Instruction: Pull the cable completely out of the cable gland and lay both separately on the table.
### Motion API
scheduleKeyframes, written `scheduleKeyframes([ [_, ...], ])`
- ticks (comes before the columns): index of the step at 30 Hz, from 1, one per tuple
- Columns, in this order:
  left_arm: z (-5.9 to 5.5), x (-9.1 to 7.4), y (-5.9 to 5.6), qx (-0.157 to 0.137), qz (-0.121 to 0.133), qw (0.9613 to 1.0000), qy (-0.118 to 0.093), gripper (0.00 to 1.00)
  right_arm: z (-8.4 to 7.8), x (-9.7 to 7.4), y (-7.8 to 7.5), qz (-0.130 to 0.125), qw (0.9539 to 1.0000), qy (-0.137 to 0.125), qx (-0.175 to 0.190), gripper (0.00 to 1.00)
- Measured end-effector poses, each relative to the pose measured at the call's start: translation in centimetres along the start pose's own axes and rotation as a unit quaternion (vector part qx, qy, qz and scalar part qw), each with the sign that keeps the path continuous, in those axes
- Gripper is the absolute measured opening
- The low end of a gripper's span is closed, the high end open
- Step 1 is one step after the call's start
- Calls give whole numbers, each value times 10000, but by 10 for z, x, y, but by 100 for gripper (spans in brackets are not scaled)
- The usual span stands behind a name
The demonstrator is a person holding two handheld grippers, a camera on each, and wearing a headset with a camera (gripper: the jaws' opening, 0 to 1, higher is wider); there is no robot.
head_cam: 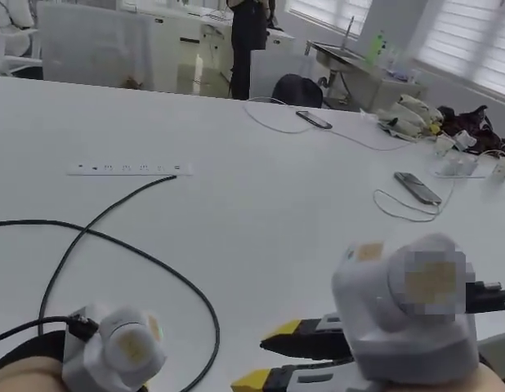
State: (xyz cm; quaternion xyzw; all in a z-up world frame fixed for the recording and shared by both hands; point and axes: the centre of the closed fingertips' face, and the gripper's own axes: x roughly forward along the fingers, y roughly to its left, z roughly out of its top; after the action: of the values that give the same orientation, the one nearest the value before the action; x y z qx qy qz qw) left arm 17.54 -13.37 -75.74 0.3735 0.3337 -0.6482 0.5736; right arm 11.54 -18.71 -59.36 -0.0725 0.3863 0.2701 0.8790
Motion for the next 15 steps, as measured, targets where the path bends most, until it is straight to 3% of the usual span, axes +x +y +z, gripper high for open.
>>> scheduleKeyframes([
  [2,9,-10,0,-159,-51,9997,-164,17,0,1,2,58,10000,18,-40,33],
  [7,38,-60,7,-672,-41,9944,-810,17,2,5,5,205,9996,71,-156,33],
  [10,41,-87,9,-665,128,9933,-941,17,6,12,9,319,9991,114,-257,33],
  [12,41,-102,7,-593,245,9941,-874,17,10,17,13,411,9985,114,-342,33],
  [15,53,-125,6,-723,423,9887,-1242,17,18,24,19,555,9972,106,-481,33],
])
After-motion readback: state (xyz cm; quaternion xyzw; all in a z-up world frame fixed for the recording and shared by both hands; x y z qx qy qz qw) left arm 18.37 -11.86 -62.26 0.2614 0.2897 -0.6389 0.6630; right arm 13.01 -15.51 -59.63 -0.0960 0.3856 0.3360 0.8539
